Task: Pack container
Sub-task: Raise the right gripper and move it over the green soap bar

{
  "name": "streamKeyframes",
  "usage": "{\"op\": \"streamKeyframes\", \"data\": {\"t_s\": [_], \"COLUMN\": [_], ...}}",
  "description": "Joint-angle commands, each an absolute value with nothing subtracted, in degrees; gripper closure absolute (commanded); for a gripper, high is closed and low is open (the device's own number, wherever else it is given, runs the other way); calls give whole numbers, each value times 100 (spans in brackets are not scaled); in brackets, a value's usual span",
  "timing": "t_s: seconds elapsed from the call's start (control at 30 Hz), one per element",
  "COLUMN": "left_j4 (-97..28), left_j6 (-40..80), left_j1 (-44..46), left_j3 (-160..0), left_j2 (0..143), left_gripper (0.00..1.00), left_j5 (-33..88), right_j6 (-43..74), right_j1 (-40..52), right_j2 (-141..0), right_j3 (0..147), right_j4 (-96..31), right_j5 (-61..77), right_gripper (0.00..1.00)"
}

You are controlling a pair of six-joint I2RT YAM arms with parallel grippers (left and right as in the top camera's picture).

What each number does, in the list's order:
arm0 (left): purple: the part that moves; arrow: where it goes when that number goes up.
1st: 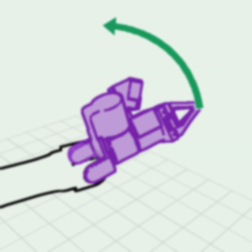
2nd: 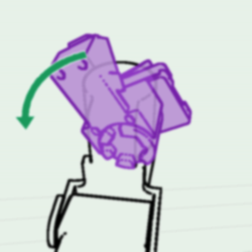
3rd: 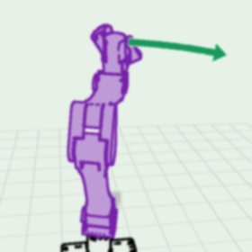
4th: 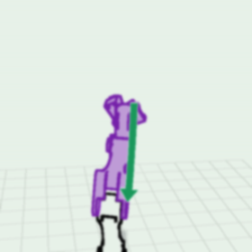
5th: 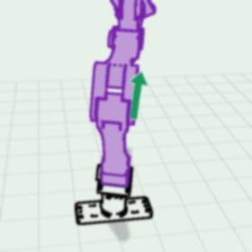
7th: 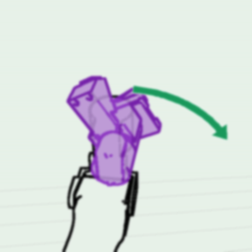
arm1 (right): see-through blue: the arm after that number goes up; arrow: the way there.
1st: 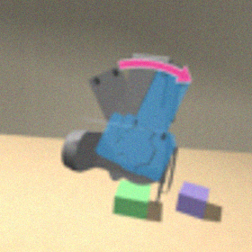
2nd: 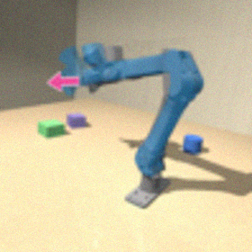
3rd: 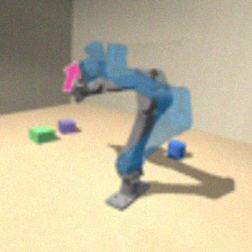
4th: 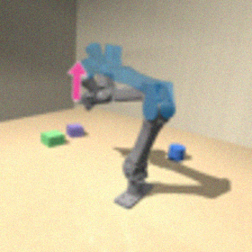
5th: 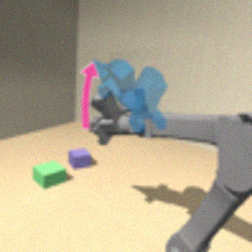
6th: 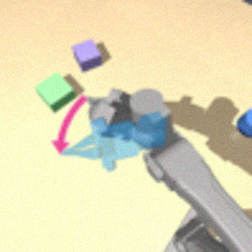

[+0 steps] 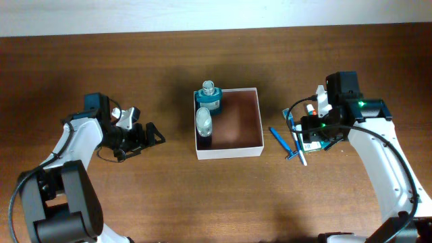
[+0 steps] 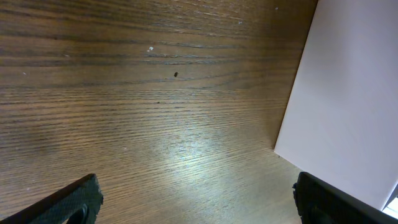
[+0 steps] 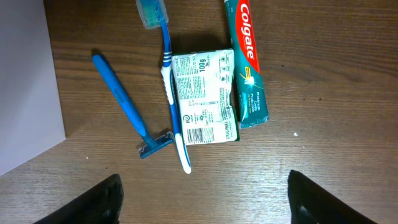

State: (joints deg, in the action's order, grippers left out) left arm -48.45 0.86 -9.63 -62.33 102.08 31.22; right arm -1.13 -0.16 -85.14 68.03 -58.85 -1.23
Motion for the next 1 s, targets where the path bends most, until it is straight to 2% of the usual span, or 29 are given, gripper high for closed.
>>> {"op": "streamKeyframes", "data": {"t_s": [0.0,0.1,0.4,0.97], "left_j4": [-4847,-4847,-4847,-4847], "left_j6": [16,19,19,19], "left_j1": [-982,-982,-982,-982], "left_j3": [-6198,-6198,-6198,-6198], "left_j2": [10057,10057,10057,10057], "left_gripper": [1,0,1,1], "left_j5": [3142,3142,3142,3142], "right_j6": [-62,-62,-169,-169], "right_j1": [-45,-45,-40,-40], "right_j2": [-8567,-8600,-9177,-10320], "right_j3": [6890,6879,6879,6879], "right_j4": [-5815,-5579,-5262,-4899], "right_j5": [-104,-104,-69,-115], "right_gripper": [25,25,35,34]}}
